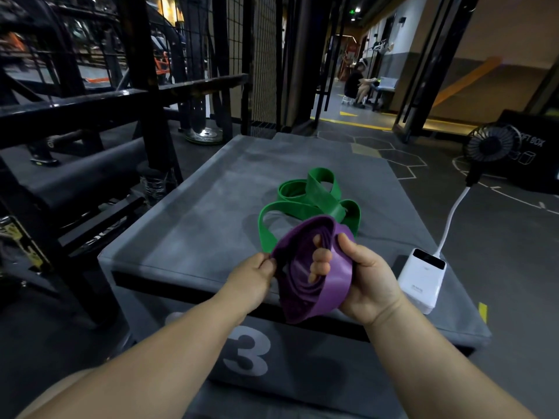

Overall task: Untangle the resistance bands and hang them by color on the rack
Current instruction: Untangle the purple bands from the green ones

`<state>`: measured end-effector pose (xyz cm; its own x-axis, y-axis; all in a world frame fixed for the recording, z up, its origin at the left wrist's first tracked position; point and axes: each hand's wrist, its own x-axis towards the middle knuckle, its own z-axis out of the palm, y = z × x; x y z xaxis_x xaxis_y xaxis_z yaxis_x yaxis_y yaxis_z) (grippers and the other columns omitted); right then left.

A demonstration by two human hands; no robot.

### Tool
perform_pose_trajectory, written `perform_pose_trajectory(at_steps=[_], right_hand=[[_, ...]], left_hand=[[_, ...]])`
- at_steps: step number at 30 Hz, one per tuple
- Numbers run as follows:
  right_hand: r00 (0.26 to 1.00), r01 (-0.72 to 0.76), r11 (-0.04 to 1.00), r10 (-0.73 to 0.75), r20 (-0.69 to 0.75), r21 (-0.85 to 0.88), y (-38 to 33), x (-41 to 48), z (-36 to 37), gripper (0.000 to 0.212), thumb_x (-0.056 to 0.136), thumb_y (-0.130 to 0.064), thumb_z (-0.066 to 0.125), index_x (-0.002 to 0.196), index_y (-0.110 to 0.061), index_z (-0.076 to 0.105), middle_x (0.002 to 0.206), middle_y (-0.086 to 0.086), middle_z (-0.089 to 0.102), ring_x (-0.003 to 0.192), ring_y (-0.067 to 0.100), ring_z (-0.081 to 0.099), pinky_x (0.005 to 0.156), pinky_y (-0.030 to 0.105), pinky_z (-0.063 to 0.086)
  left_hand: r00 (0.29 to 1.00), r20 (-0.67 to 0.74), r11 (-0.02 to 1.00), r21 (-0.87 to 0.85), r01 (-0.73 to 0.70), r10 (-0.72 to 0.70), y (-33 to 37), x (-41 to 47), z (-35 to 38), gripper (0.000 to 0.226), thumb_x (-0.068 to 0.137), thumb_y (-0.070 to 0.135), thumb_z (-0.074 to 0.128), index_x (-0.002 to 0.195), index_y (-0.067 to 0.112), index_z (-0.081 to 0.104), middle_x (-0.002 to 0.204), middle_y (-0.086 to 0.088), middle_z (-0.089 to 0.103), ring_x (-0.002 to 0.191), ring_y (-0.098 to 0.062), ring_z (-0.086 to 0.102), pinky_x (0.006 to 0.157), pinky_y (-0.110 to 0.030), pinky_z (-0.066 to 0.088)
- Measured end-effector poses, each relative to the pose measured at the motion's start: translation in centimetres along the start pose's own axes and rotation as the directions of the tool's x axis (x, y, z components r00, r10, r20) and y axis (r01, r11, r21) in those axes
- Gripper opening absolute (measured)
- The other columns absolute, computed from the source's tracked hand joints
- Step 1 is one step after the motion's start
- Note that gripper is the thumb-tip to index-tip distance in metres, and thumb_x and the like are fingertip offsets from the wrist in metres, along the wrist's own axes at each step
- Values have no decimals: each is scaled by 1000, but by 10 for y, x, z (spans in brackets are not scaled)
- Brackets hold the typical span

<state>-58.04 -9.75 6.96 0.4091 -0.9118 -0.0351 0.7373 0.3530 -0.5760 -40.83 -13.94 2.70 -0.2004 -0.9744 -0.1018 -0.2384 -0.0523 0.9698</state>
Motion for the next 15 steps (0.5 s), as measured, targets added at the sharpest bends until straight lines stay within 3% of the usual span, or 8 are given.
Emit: perform_pose_trajectory(at_steps=[3,5,7,9,12,15], right_hand=[[991,-82,994,89,98,-68,-1,0,-2,26,81,-22,76,95,-2,67,70,6,58,60,18,56,68,31,50],[989,-113,987,123,83,-112,-1,0,-3,29,79,-27,78,94,-4,68,67,5,56,57,17,54,66,30,48],[986,-135,984,145,85,-112,-1,-1,-5,33,79,-30,78,95,-3,68,66,5,56,56,17,54,65,30,49],[979,-169,982,177,102,-86,-1,-2,-7,34,85,-33,73,98,-2,67,68,7,58,58,19,55,67,33,50],[960,-243,967,251,121,-80,3,-3,-8,37,91,-36,65,101,0,64,72,9,60,62,20,57,70,31,48],[941,-284,955,294,168,-80,7,-2,-9,40,95,-37,58,107,1,61,75,10,62,65,20,59,74,32,45]], left_hand=[[996,-73,986,165,-34,47,2,1,-3,22,101,26,39,92,18,57,74,1,55,75,-20,52,68,-32,40],[992,-74,957,281,-79,104,1,4,-8,18,100,27,42,93,22,57,75,4,58,79,-20,55,67,-31,39],[988,-36,930,343,-131,152,2,7,-13,13,99,31,48,101,24,59,88,5,65,89,-18,60,76,-32,45],[975,20,943,251,-219,221,3,8,-14,15,94,35,57,107,29,60,100,7,69,99,-14,64,89,-35,50],[948,75,938,137,-318,311,10,3,-13,21,93,21,61,109,35,59,100,14,68,97,-3,63,90,-22,47],[970,30,970,5,-243,242,14,-1,-12,15,98,19,52,105,24,64,99,4,70,96,-10,63,87,-25,48]])
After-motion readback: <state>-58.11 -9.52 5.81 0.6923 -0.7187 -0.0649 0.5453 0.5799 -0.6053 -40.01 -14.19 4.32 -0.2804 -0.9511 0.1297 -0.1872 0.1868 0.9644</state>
